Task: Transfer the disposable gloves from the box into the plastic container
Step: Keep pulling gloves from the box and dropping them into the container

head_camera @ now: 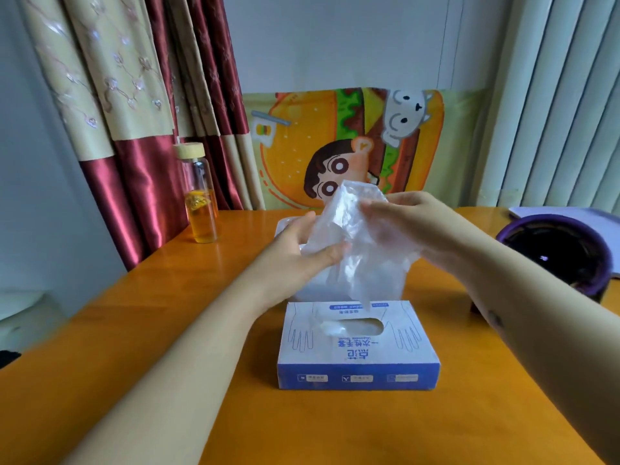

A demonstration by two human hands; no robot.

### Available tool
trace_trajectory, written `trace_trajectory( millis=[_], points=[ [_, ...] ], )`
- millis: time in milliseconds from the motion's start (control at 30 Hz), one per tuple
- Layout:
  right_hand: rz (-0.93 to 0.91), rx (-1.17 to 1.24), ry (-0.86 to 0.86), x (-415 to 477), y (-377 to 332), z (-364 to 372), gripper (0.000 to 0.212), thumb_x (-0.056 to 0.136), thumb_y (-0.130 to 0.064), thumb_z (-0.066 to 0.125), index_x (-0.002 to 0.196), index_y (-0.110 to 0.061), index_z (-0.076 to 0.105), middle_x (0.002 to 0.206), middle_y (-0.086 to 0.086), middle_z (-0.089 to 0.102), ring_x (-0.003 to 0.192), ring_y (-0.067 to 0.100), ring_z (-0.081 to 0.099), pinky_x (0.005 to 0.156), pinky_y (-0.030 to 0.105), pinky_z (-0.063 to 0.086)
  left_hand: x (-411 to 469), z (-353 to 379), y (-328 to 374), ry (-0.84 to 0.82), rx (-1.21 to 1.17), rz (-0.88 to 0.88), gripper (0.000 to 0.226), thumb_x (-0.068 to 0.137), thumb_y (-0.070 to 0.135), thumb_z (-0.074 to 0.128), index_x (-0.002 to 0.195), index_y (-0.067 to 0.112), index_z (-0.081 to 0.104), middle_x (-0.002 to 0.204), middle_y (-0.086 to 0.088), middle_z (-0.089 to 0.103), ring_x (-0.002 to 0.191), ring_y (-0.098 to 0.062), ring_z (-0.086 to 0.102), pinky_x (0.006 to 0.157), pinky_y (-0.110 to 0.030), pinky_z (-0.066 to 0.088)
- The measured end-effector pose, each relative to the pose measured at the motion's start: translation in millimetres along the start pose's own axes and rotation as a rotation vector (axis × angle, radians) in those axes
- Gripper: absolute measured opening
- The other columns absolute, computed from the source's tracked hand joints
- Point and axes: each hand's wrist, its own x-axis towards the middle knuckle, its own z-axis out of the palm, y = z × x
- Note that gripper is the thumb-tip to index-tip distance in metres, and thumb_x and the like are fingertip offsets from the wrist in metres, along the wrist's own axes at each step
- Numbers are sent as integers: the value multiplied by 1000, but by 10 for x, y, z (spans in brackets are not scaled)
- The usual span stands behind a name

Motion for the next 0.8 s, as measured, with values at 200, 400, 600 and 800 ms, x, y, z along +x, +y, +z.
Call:
trace_trajectory(
  millis=[200, 400, 600, 800],
  points=[
    [300, 299, -253, 123, -14, 7, 26, 91, -32, 59, 103, -11, 66, 88, 4, 71, 85, 21, 60, 77, 28, 52, 213, -28, 231, 66, -226, -38, 24, 91, 27, 62, 110, 13, 66, 106, -11, 71, 98, -17, 66, 93, -36, 51],
    [244, 384, -154, 321, 61, -183, 44, 79, -53, 57, 112, -24, 61, 119, 7, 66, 114, 24, 59, 106, 45, 40, 513, -191, 159, 67, -354, -180, 18, 95, 22, 56, 101, 10, 69, 98, -7, 73, 92, -21, 68, 82, -34, 55],
    [-67, 154, -264, 390, 69, -273, 23, 76, -38, 64, 77, -15, 67, 113, -22, 65, 112, -10, 53, 101, 26, 36, 778, -370, 3, -23, -458, -356, 29, 88, 22, 56, 111, 8, 68, 99, -10, 66, 88, -25, 63, 72, -36, 50],
    [-265, -517, -447, 483, 118, -285, 14, 79, -33, 73, 89, -41, 73, 145, -27, 27, 133, -9, 21, 110, 24, 16, 900, -510, -131, -101, -722, -467, 38, 95, 31, 46, 119, 8, 65, 109, -15, 67, 98, -27, 63, 85, -42, 51]
  ],
)
